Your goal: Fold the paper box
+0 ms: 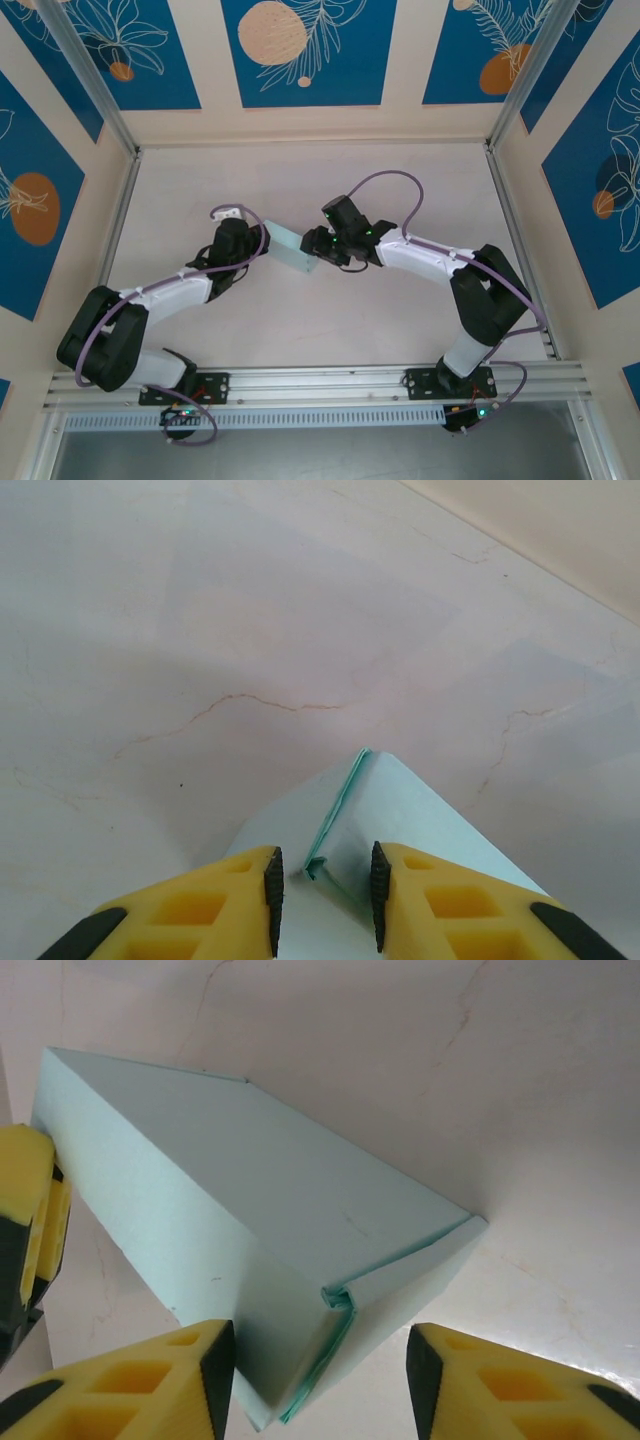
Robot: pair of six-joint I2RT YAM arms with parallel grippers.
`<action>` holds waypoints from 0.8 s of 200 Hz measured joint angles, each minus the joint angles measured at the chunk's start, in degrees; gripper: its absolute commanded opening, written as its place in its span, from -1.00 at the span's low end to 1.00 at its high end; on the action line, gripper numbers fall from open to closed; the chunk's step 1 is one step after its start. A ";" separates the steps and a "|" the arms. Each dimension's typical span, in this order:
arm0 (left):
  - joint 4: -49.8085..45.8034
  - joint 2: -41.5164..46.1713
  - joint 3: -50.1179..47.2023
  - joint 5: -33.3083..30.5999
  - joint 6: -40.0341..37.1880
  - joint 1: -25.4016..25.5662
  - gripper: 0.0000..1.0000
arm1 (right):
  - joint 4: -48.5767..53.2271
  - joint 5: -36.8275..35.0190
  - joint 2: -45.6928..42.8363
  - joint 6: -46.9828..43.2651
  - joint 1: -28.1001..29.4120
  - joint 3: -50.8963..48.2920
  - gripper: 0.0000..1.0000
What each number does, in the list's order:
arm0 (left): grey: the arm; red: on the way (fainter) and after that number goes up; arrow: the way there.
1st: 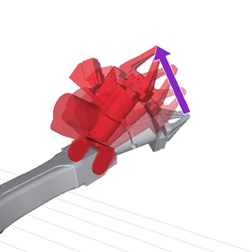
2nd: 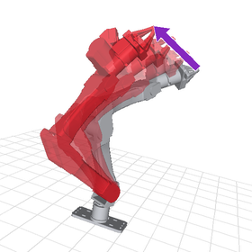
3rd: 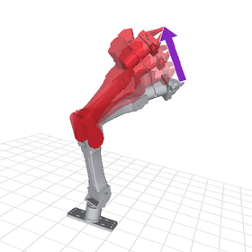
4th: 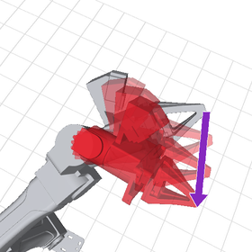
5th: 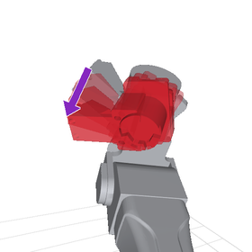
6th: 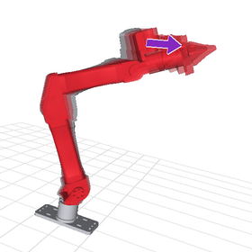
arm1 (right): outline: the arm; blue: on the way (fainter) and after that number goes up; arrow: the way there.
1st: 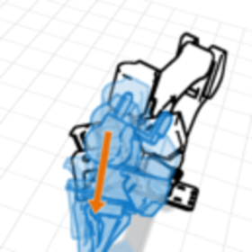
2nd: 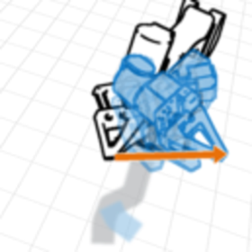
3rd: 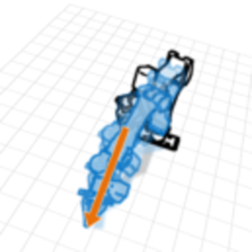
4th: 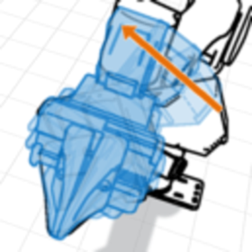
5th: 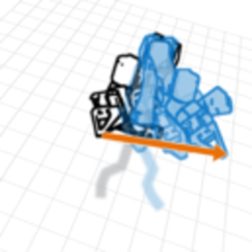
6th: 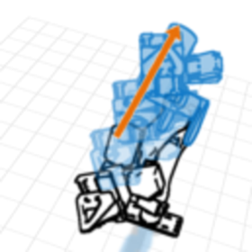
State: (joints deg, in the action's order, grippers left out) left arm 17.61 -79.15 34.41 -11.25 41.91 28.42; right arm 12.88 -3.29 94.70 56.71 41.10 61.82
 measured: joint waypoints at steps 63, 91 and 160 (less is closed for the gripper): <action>0.00 -0.07 -0.02 -1.36 0.00 0.17 -0.40 | -5.16 2.54 -0.96 2.01 -0.96 -2.71 -0.72; 0.35 -0.15 -0.26 -1.46 0.00 0.17 -0.41 | -5.53 2.69 -0.96 2.01 -1.07 -2.84 -0.74; 6.73 -0.79 -3.39 -0.98 1.11 0.09 -0.53 | -5.79 2.21 -0.74 0.42 -0.87 -2.69 -0.74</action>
State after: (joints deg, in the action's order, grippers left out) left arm 24.34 -79.94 31.03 -12.23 43.03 28.51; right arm 7.09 -1.08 93.95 57.12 40.23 59.13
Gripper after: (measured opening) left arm 0.236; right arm 0.124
